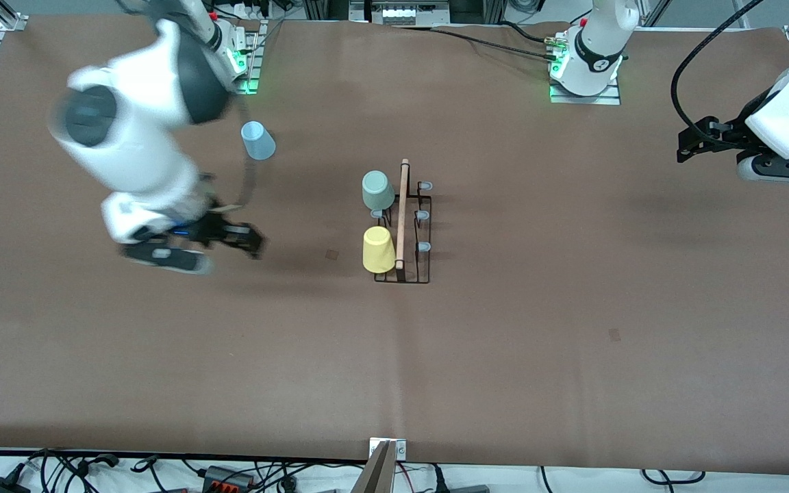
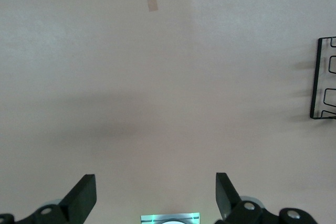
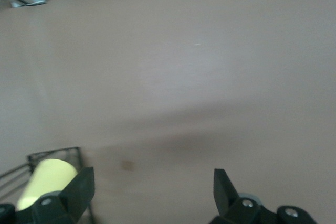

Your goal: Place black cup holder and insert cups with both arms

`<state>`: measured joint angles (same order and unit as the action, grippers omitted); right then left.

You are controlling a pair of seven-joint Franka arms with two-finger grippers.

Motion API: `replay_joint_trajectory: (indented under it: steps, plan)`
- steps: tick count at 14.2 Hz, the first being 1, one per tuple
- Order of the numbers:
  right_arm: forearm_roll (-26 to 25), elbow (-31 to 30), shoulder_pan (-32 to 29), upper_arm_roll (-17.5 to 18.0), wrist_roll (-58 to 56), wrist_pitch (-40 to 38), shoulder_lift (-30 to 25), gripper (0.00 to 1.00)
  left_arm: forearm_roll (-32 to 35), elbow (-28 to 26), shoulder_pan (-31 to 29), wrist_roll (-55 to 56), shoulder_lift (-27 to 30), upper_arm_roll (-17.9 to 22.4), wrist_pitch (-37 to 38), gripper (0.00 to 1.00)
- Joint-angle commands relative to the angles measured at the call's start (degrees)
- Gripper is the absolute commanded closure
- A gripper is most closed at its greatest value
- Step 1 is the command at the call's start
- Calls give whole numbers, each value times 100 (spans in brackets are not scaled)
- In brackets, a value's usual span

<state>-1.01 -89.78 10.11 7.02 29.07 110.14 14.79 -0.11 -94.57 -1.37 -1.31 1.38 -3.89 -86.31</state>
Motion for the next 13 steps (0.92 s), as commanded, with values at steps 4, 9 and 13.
replay_joint_trajectory:
  steps: [4,9,13]
  plan:
    - [84,-110,-1730,115,-1508,-1021,-915,0,-130,131,-39,-89,-33,-15,114,0]
    - [14,30,-1741,-657,-2130,-1363,-1197,0,-121,140,-48,-98,-50,55,114,0]
    - [-4,277,-1723,-790,-2793,-1924,-1145,0,-147,123,-92,-89,-50,55,114,0]
